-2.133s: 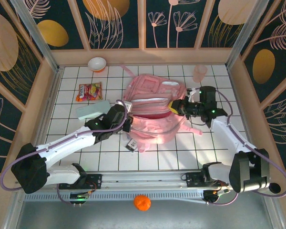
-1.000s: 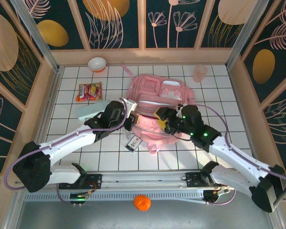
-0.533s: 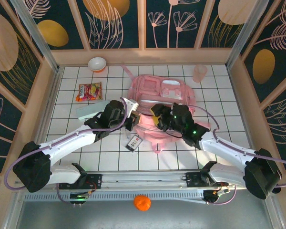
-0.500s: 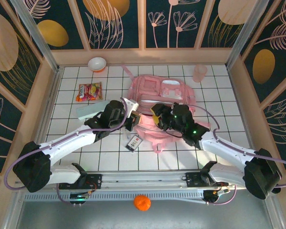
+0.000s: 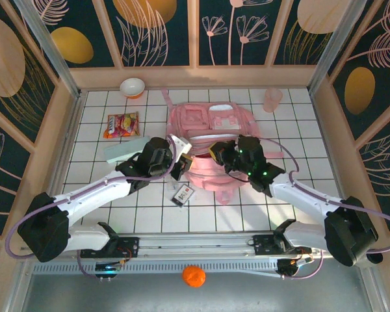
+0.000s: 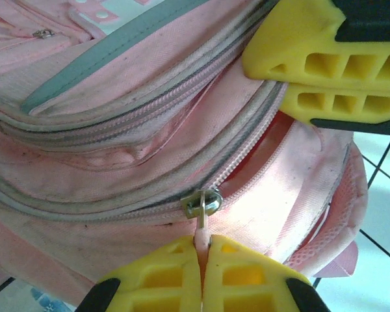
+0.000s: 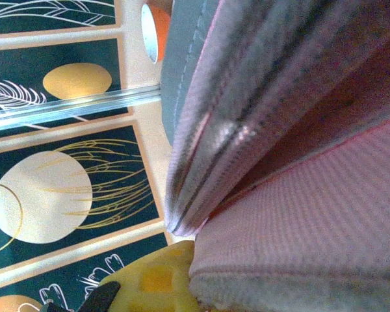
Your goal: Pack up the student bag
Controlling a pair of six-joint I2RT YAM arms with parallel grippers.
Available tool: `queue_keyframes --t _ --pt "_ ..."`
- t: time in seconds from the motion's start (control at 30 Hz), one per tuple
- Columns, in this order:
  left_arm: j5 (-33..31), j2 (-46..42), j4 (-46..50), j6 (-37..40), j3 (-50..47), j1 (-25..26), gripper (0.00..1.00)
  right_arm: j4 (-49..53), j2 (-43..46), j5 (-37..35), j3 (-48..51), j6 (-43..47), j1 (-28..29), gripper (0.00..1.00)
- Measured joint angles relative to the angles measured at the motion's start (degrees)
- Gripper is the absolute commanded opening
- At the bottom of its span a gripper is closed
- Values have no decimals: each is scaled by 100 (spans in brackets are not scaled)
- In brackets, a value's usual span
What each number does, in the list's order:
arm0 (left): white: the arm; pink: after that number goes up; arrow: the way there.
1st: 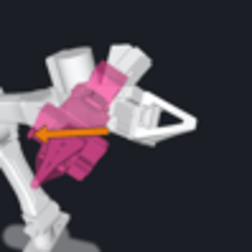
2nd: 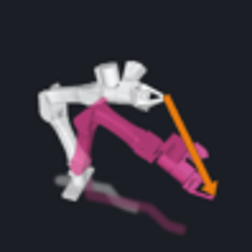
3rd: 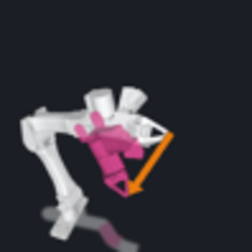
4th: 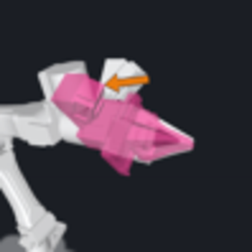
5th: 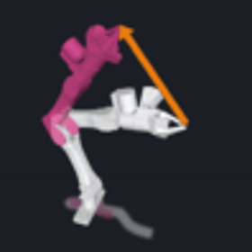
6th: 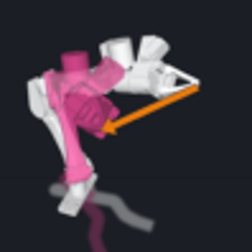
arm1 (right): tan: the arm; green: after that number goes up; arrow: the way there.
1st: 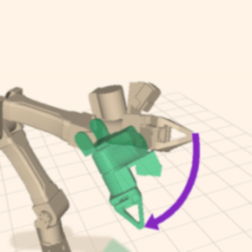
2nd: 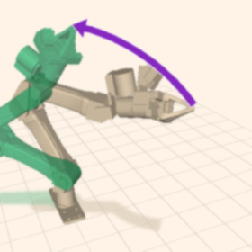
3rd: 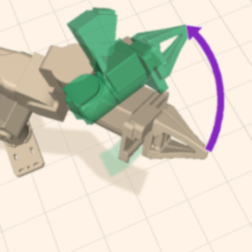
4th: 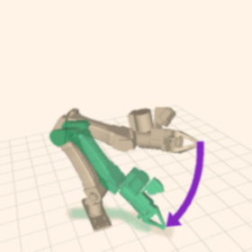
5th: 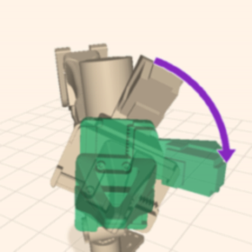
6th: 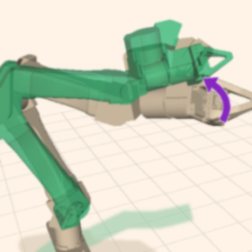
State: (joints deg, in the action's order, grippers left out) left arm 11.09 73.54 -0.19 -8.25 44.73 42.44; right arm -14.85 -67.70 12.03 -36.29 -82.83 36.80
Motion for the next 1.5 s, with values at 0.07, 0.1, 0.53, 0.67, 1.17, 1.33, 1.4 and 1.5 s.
queue_keyframes --t 0.07,0.1,0.53,0.67,1.17,1.33,1.4,1.5 --pt "-79 -11 -2 79 -46 -50 0 223 87 188 -46 188 -116 0" --pt "-120 -20 -2 125 -94 -98 0 363 138 299 -90 297 -188 0" --pt "-269 452 -507 605 -216 -1023 0 1939 291 1987 -986 1657 -1054 0" --pt "-446 903 -715 656 -111 -1307 0 2146 291 2135 -1147 1770 -1084 0" --pt "-179 544 -881 975 407 -1569 73 1541 295 857 -1154 1086 -566 0" --pt "1091 -575 -811 2400 225 -1504 75 1377 234 540 -1154 979 -374 0" --pt "1322 -732 -804 2973 151 -1375 77 1344 188 487 -1154 953 -330 0" --pt "1421 -623 -793 3644 98 -1069 78 1322 164 415 -1154 909 -262 0"
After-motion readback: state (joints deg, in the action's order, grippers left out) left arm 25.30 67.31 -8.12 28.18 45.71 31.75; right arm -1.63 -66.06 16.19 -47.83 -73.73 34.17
